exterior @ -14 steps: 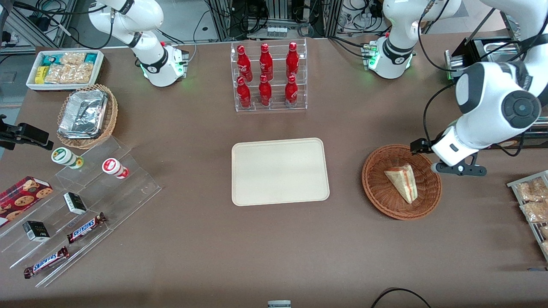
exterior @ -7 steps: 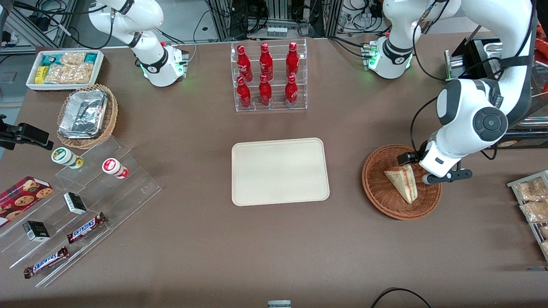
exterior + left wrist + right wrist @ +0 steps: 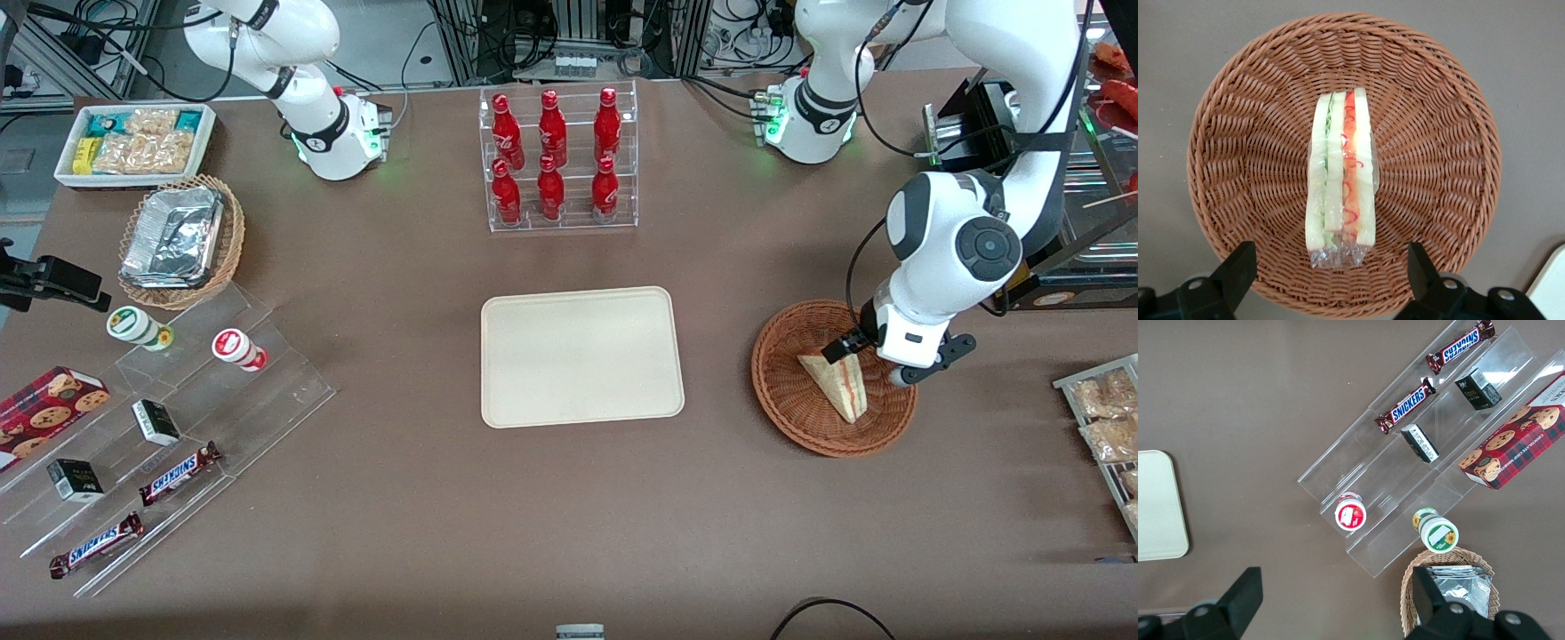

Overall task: Place sandwich from basket to tray
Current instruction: 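Lower the left gripper onto the sandwich and close it on the wrapper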

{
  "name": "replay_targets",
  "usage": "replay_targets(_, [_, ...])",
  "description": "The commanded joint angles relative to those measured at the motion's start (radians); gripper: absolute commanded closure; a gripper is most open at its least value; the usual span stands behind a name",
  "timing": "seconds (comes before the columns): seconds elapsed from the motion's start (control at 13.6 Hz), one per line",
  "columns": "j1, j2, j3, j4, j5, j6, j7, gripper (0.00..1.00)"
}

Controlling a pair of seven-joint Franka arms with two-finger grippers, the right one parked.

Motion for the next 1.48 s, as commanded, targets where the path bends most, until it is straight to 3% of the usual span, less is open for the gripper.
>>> replay_targets(0.0, [-0.001, 0.020, 0.002, -0.006, 0.014, 0.048, -0.051, 0.00])
replay_targets(0.74, [-0.001, 0.120, 0.005, 0.000, 0.013, 0.137, -0.063, 0.01])
replay_targets(0.81, [-0.001, 0.123, 0.005, -0.002, 0.013, 0.137, -0.071, 0.08])
replay_targets(0.96, [-0.001, 0.126, 0.005, -0.002, 0.014, 0.136, -0.097, 0.74])
replay_targets(1.03, [-0.001, 0.125, 0.005, -0.003, 0.014, 0.136, -0.097, 0.95])
replay_targets(1.11, [-0.001, 0.123, 0.005, -0.003, 0.014, 0.134, -0.095, 1.00])
replay_targets(1.4, [-0.004, 0.093, 0.005, 0.005, 0.016, 0.090, -0.089, 1.00])
